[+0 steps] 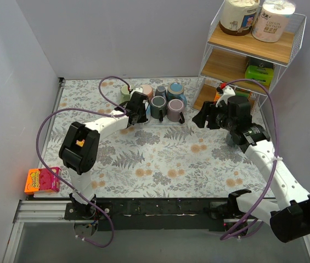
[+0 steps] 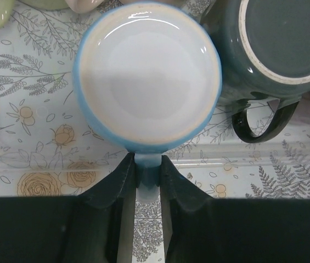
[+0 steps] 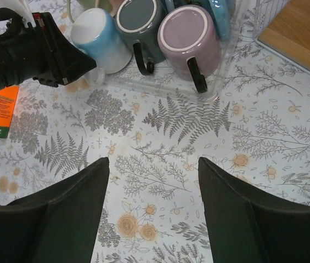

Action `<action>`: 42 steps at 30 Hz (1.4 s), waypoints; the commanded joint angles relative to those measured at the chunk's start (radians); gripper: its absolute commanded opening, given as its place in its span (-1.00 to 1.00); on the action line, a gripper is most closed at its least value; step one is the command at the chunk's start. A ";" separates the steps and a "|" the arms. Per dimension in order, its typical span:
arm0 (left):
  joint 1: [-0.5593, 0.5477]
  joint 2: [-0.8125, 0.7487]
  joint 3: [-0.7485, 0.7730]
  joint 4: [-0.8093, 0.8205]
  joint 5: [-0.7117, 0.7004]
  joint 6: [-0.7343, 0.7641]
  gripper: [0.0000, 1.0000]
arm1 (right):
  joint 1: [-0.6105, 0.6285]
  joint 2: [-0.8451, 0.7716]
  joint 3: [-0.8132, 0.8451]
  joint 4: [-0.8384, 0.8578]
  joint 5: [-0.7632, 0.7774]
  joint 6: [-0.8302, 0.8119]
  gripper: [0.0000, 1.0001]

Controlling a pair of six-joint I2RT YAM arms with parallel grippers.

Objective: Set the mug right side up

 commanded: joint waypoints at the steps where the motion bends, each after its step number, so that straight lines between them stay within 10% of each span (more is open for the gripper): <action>1: -0.007 -0.106 0.040 -0.013 0.032 -0.016 -1.00 | 0.004 0.015 0.002 0.037 -0.078 0.023 0.49; 14: -0.007 -0.363 0.051 -0.031 0.167 -0.174 -1.00 | 0.004 0.046 -0.078 0.285 -0.379 0.201 0.66; 22: -0.005 -0.578 -0.045 0.231 0.403 -0.225 -1.00 | 0.049 0.095 -0.049 0.581 -0.550 0.434 0.66; 42: -0.010 -0.678 -0.110 0.746 0.681 -0.484 -1.00 | 0.170 0.227 -0.026 1.343 -0.451 0.854 0.59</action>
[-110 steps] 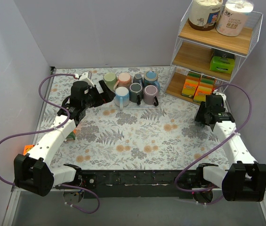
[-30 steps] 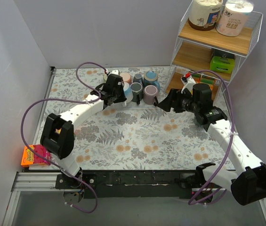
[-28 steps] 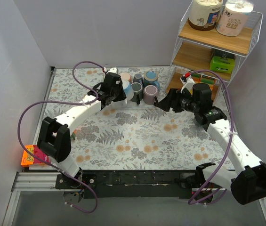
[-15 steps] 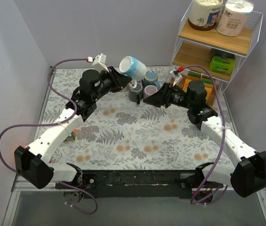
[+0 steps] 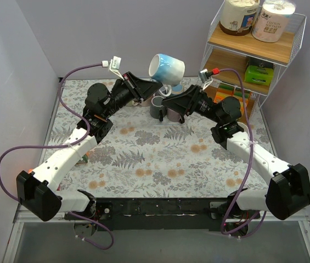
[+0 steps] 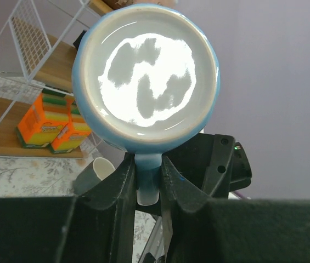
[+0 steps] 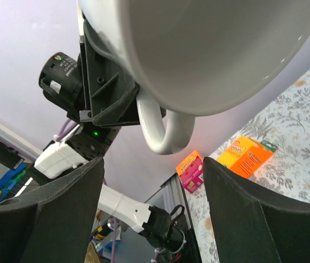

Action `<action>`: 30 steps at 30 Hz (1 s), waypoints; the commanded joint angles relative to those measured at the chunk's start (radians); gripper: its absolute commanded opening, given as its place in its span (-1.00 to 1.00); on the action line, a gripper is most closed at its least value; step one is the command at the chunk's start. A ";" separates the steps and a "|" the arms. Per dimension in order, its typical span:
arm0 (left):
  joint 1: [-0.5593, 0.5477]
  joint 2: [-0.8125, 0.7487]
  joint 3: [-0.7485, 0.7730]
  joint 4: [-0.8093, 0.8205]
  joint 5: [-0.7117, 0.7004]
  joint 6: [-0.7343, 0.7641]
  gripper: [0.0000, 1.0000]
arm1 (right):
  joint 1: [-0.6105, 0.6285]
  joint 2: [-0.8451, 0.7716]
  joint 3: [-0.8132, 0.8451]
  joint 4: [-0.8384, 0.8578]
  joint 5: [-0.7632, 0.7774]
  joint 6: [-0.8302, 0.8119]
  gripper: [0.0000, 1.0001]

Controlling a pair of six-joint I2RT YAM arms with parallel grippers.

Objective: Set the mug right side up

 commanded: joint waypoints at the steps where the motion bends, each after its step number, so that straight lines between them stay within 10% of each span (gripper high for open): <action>1: -0.003 -0.087 0.001 0.206 0.051 -0.057 -1.00 | 0.007 0.012 0.046 0.198 0.052 0.067 0.58; 20: -0.007 -0.081 -0.079 0.348 0.082 -0.152 -1.00 | 0.036 0.056 0.109 0.265 0.107 0.127 0.26; 30: -0.008 -0.071 -0.102 0.329 0.096 -0.137 -1.00 | 0.037 0.064 0.124 0.232 0.087 0.139 -0.97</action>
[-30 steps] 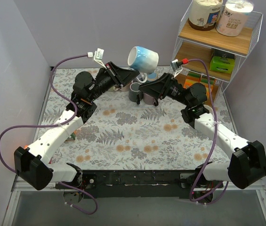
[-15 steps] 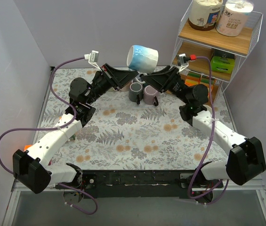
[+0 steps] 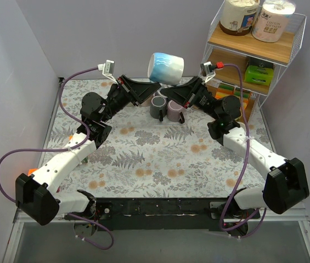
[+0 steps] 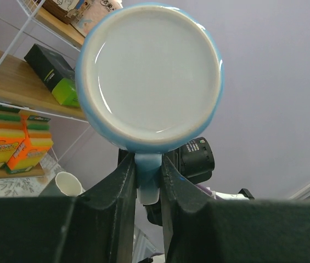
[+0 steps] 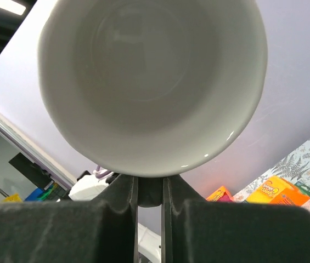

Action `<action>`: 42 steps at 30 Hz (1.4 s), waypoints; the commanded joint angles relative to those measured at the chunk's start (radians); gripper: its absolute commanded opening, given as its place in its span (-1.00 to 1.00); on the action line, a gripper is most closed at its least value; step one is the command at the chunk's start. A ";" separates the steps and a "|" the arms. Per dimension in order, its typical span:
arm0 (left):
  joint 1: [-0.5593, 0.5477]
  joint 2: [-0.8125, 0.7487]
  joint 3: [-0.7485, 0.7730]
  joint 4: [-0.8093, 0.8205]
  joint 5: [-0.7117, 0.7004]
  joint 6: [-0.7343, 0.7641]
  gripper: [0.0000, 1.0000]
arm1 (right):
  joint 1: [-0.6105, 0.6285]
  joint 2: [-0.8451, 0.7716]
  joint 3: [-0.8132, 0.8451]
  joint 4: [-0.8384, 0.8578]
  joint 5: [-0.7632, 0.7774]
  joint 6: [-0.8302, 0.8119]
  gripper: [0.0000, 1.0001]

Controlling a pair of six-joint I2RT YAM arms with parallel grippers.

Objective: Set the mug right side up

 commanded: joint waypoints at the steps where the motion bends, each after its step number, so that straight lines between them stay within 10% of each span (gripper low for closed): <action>1: -0.010 -0.031 0.005 0.047 0.018 0.011 -1.00 | 0.005 -0.001 0.056 0.034 -0.018 -0.016 -0.97; 5: -0.009 -0.034 0.011 -0.004 0.021 0.041 -0.99 | 0.005 -0.010 0.064 0.001 -0.019 -0.022 -0.97; 9: -0.010 -0.045 0.012 -0.053 0.000 0.084 -0.36 | 0.005 -0.019 0.074 -0.040 -0.002 -0.038 -0.97; 26: -0.010 -0.083 -0.003 -0.465 -0.241 0.272 0.78 | -0.065 -0.070 0.084 -0.215 0.053 -0.042 -0.97; 35: -0.009 -0.097 0.011 -0.763 -0.560 0.390 0.96 | -0.160 -0.191 0.070 -0.629 0.053 -0.328 -0.97; 42: -0.010 -0.086 0.032 -0.795 -0.689 0.470 0.96 | -0.171 -0.277 0.120 -1.261 0.268 -0.660 -0.97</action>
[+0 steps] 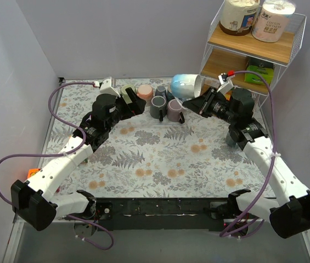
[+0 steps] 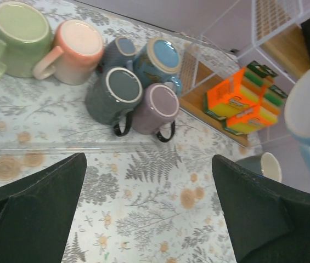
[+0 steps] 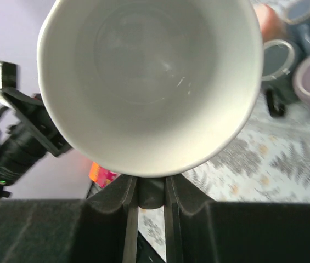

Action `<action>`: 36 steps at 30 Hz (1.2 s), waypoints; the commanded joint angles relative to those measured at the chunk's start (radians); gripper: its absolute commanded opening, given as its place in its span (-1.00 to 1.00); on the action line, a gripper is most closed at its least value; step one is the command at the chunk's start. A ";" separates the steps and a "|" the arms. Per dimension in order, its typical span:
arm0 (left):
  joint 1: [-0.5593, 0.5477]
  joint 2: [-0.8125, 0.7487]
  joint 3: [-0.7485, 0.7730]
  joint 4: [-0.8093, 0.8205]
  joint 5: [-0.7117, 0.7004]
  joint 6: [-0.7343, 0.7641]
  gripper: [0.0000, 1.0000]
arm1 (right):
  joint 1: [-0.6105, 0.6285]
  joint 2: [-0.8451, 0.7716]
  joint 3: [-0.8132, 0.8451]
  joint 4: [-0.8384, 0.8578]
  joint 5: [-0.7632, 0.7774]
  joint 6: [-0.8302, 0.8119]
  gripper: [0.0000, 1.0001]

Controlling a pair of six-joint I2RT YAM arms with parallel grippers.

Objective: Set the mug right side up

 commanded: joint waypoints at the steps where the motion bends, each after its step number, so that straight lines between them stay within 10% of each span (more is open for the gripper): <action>1: -0.003 -0.011 0.053 -0.057 -0.126 0.087 0.96 | -0.001 -0.055 0.091 -0.369 0.175 -0.284 -0.97; 15: -0.002 0.084 0.084 -0.071 -0.081 0.081 0.96 | 0.001 -0.081 -0.108 -0.641 0.556 -0.450 -0.97; 36: -0.003 0.126 0.067 -0.078 -0.034 0.066 0.96 | 0.001 -0.014 -0.349 -0.423 0.804 -0.448 -0.97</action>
